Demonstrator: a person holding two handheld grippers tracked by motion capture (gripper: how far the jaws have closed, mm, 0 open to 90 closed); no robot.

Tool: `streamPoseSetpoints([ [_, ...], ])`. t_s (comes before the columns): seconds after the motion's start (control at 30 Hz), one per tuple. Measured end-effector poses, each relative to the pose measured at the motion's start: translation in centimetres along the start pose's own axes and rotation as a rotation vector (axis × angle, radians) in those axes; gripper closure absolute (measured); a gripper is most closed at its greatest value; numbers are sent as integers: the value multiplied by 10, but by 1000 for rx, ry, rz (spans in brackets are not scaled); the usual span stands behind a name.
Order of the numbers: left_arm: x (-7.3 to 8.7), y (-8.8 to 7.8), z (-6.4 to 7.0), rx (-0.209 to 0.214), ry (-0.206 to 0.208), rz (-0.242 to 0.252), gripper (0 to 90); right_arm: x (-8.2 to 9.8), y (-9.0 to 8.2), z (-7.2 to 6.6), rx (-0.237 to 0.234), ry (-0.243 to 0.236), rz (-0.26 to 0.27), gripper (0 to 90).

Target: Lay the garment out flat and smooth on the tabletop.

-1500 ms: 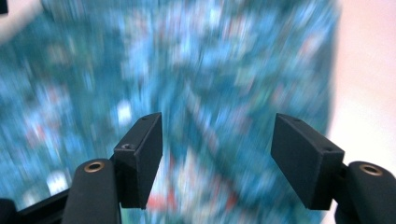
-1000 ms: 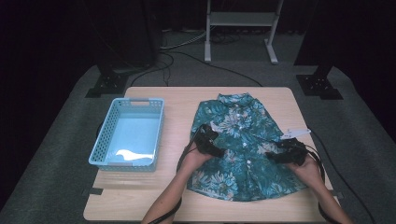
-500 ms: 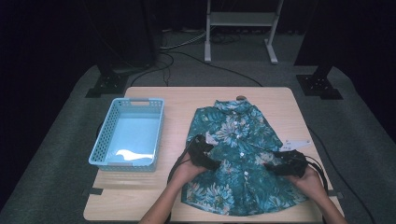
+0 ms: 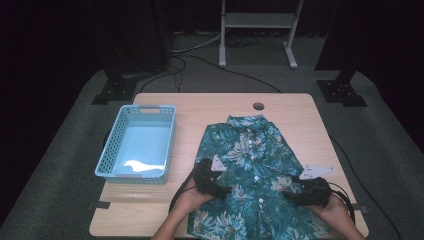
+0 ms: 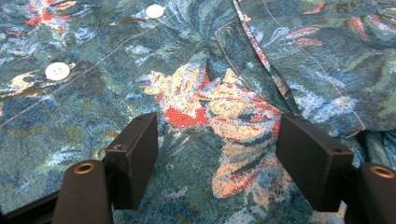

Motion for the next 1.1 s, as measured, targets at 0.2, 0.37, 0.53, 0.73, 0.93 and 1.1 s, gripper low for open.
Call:
streamPoseSetpoints([
  [0.2, 9, -7, 11, 14, 13, 7, 107, 6, -7, -14, -21, -20, -17, 293],
  [0.37, 8, -10, 10, 9, 28, 17, 107, 0, -16, -20, -69, -26, -45, 342],
  [0.53, -11, -6, -4, -3, 12, 52, 107, -23, -18, -3, -25, -16, 6, 376],
  [0.73, -30, 6, -23, -30, 6, 47, 107, -36, 5, 30, 22, 24, -12, 404],
  [0.93, -27, 21, -39, -27, -32, 13, 107, -34, 19, 44, 33, 41, -24, 427],
  [1.1, -26, 21, -38, -35, -19, 30, 107, -29, 23, 43, 29, 44, -30, 433],
])
Point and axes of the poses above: each handheld gripper's, and its own axes: y roughly forward along the jaws, x roughly out of its underside, z roughly to its right, the point moved 8 cm from there along y, roughly forward along the jaws, and after that the axes turned 4 degrees about -y, right-handed, at the moved point
